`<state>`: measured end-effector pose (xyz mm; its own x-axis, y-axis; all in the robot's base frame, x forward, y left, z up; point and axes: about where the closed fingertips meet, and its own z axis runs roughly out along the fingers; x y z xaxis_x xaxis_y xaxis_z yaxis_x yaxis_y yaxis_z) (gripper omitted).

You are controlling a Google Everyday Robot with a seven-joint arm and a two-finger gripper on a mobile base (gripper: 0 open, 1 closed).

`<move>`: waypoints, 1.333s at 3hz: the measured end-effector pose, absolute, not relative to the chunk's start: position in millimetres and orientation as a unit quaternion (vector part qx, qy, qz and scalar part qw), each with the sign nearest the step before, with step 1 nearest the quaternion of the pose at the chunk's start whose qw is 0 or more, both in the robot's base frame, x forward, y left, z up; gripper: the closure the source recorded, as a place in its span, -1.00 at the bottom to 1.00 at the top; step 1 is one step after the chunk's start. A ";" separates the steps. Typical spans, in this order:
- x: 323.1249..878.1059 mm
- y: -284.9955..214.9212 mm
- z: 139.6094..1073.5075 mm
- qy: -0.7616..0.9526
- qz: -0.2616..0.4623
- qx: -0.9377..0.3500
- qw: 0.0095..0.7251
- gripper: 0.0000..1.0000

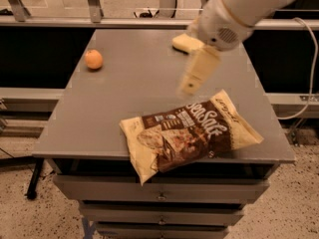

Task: Move orange near brown chip bag

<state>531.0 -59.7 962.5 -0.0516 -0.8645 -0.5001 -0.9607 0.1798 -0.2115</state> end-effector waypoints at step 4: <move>622.3 72.2 964.5 0.699 0.202 -0.551 0.408 -1.00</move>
Offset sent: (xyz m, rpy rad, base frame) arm 0.0253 0.0700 0.0035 0.1490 -0.0057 0.0347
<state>622.3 72.2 964.5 -0.0583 -0.6055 -0.7937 -0.9357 0.3103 -0.1680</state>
